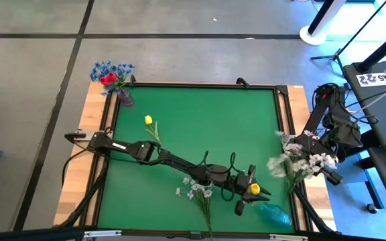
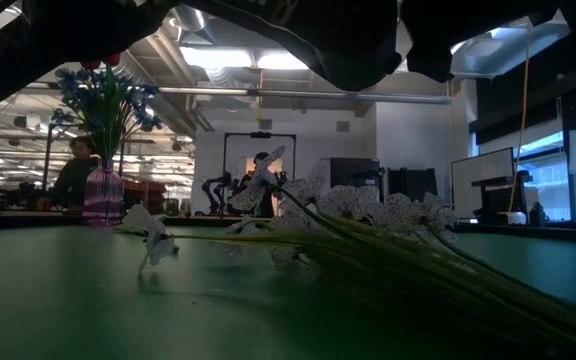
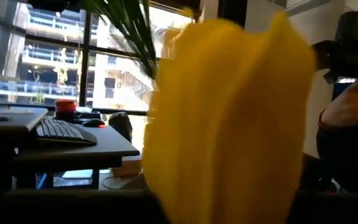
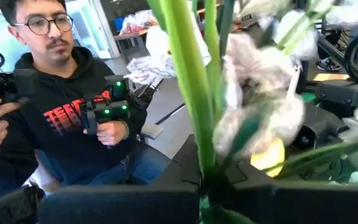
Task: Sort flowers into vase by color
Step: Put the left white flowers into the blue vase
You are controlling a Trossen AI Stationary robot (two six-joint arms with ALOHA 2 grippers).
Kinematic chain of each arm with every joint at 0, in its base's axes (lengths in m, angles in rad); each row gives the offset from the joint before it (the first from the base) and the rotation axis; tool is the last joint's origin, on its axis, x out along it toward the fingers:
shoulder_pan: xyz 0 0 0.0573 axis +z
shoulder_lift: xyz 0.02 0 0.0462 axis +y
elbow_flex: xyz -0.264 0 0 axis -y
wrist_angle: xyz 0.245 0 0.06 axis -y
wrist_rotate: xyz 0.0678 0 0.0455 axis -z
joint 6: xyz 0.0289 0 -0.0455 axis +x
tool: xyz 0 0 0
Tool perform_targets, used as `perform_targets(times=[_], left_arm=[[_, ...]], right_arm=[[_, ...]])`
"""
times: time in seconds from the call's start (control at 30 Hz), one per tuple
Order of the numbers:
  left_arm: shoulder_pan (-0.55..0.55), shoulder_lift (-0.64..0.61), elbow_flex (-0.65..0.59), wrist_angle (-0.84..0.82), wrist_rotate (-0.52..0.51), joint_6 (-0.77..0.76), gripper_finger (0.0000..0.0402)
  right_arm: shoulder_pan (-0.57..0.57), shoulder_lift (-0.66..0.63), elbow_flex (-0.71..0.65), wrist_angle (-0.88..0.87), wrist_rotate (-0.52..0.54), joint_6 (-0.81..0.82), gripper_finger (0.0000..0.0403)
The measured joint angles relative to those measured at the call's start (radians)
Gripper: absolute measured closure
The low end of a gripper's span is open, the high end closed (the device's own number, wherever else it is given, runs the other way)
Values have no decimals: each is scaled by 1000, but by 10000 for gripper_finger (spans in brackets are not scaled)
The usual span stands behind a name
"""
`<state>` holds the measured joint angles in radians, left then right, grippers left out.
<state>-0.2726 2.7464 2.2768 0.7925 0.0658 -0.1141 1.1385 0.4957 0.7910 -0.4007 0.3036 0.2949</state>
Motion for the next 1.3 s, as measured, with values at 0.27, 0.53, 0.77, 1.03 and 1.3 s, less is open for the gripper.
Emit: perform_targets(times=[0.27, 0.53, 0.77, 1.03, 1.3], left_arm=[[2, 0, 0, -81, -31, -34, 396], [2, 0, 0, -97, -43, -34, 400], [1, -12, 0, -71, -46, -36, 401], [-4, -13, 15, -52, -46, -45, 401], [-16, -13, 15, -131, -59, -17, 395]], right_arm=[[0, -10, 0, 0, 2, -1, 396], [0, 39, 0, -34, -1, 101, 398], [0, 94, 0, -143, -8, 336, 399], [0, 86, 0, -141, 2, 386, 400], [0, 123, 0, -163, 50, 386, 400]])
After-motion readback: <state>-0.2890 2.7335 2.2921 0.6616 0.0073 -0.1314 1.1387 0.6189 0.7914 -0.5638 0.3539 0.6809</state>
